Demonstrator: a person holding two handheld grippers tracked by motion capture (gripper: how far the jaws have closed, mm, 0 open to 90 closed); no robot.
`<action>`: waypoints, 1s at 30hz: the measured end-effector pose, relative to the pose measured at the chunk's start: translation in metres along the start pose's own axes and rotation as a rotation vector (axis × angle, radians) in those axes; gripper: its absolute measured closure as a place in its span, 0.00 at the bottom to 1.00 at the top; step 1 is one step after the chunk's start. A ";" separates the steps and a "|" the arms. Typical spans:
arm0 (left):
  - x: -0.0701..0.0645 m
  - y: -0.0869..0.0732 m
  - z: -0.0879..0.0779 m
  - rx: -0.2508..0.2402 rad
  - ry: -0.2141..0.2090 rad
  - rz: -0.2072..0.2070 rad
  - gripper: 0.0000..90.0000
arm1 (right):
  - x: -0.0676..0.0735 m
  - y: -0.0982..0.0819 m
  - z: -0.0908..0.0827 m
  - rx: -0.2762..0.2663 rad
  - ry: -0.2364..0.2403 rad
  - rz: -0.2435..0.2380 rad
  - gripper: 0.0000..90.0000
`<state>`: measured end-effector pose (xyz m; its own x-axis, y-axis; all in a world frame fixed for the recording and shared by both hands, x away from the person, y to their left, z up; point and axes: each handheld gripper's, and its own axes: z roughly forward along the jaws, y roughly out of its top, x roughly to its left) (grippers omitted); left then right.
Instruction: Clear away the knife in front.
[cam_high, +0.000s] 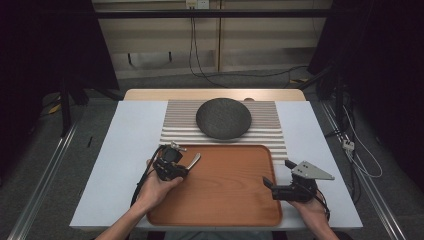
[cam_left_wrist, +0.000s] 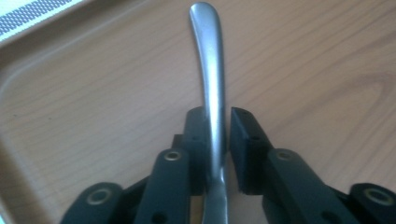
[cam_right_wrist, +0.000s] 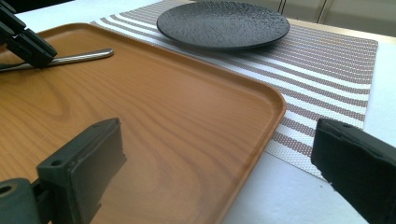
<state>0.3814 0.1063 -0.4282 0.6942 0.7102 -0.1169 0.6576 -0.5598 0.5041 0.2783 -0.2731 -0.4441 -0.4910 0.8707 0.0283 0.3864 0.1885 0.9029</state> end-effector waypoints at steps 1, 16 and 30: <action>0.000 0.000 0.000 -0.001 0.003 0.003 0.83 | 0.000 0.000 0.000 0.001 -0.001 -0.001 0.03; 0.005 0.005 -0.005 -0.158 0.009 0.036 0.17 | -0.001 -0.001 -0.001 0.003 0.002 0.001 0.03; -0.015 0.007 0.004 -0.166 -0.101 0.178 0.58 | -0.002 -0.001 -0.001 0.002 0.009 0.004 0.03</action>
<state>0.3769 0.0904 -0.4264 0.8260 0.5557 -0.0945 0.4711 -0.5886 0.6569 0.2780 -0.2750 -0.4450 -0.4961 0.8676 0.0358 0.3903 0.1860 0.9017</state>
